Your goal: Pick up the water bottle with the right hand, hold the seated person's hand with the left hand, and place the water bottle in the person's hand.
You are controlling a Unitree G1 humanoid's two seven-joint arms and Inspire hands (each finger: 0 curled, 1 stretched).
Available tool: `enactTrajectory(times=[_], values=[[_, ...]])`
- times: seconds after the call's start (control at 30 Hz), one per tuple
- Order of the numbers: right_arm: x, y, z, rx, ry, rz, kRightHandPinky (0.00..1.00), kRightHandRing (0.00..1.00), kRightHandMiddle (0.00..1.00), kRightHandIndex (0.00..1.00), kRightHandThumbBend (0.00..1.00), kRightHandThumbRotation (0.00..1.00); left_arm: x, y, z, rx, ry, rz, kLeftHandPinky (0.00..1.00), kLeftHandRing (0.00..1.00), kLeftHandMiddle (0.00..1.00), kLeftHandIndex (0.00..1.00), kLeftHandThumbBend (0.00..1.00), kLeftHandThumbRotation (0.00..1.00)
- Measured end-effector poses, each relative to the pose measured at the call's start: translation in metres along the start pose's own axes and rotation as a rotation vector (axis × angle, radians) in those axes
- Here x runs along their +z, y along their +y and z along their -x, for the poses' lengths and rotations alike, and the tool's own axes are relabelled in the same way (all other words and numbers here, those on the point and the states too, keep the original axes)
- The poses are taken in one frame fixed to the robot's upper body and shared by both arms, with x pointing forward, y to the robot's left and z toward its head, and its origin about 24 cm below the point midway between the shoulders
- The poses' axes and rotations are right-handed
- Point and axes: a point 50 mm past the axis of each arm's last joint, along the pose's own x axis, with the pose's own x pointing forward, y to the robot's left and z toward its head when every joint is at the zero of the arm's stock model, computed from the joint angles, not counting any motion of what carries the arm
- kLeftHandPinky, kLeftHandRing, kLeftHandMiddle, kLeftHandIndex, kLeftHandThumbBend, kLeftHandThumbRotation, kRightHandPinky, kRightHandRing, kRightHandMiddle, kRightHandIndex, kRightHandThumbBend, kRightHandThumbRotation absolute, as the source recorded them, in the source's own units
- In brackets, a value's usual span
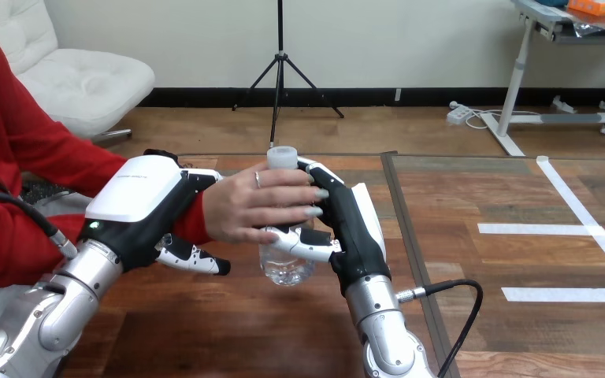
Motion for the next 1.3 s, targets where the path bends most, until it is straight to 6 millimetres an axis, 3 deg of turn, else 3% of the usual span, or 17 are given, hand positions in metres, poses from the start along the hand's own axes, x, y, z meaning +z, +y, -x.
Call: enactTrajectory(times=[0.37,0.77,1.3], values=[[-0.0020,-0.0001,-0.0003,0.011,0.024,0.000,0.93,0.94,0.93,0.99,1.00,0.56,-0.0011,0.0006,0.0009,0.003,-0.002,-0.031,0.68,0.73,0.78,0.83,0.97,0.28],[-0.0025,-0.0012,-0.0005,0.013,0.028,-0.001,0.94,0.98,0.96,1.00,1.00,0.62,-0.0018,-0.0005,0.0027,-0.006,0.008,-0.078,0.84,0.85,0.88,0.91,1.00,0.37],[-0.0034,-0.0022,-0.0006,0.022,0.038,0.004,0.93,0.99,1.00,1.00,1.00,0.70,0.0000,-0.0034,0.0084,0.017,-0.001,-0.090,0.92,0.97,0.98,0.99,1.00,0.49]])
